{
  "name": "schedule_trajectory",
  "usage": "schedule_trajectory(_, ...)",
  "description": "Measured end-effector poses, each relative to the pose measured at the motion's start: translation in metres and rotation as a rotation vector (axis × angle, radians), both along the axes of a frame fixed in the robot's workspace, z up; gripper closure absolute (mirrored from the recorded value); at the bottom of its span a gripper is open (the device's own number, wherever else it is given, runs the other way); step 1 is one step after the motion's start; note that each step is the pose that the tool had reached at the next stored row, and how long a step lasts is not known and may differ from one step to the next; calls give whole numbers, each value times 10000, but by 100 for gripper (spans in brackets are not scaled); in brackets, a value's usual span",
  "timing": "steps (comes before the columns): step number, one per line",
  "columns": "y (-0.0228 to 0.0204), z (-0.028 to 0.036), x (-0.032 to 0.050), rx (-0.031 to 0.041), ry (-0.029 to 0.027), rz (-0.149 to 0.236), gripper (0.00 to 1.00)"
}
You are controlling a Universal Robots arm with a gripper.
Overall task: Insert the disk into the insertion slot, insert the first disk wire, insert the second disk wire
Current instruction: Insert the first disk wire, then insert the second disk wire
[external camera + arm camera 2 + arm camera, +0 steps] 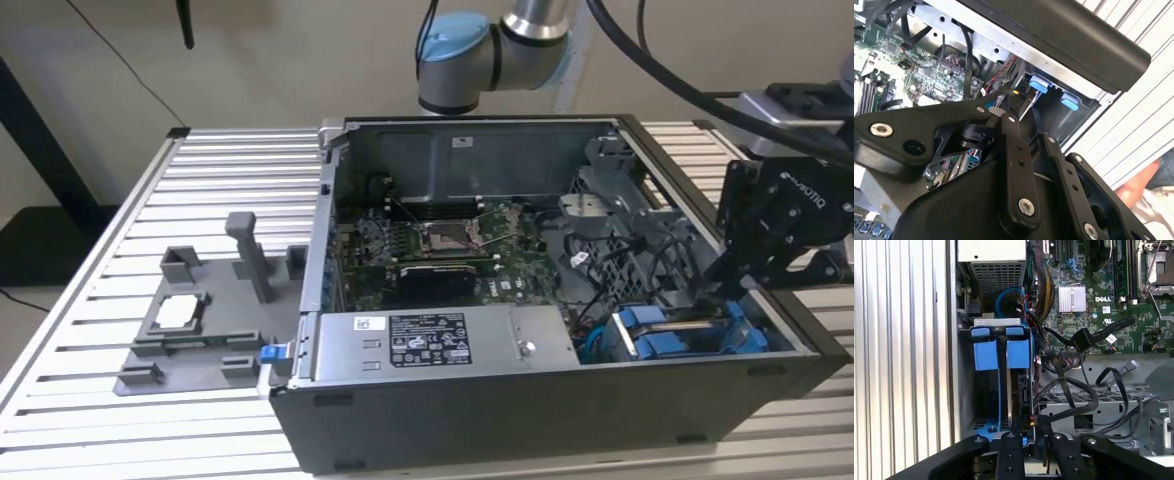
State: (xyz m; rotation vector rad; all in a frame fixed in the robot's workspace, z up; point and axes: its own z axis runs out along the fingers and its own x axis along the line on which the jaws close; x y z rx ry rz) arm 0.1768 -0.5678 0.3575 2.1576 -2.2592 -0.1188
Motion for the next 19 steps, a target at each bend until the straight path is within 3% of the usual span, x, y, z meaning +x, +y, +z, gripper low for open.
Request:
schedule_trajectory(2, 2, 1, -17, 104, -221, 0, 73)
schedule_trajectory(3, 2, 0, -30, 121, -289, -1, 73)
schedule_trajectory(7, 1, 2, -30, 121, -333, -1, 73)
schedule_trajectory(10, 2, 33, -40, 121, -334, -3, 73)
schedule_trajectory(19, 8, 279, -60, 122, -343, 0, 73)
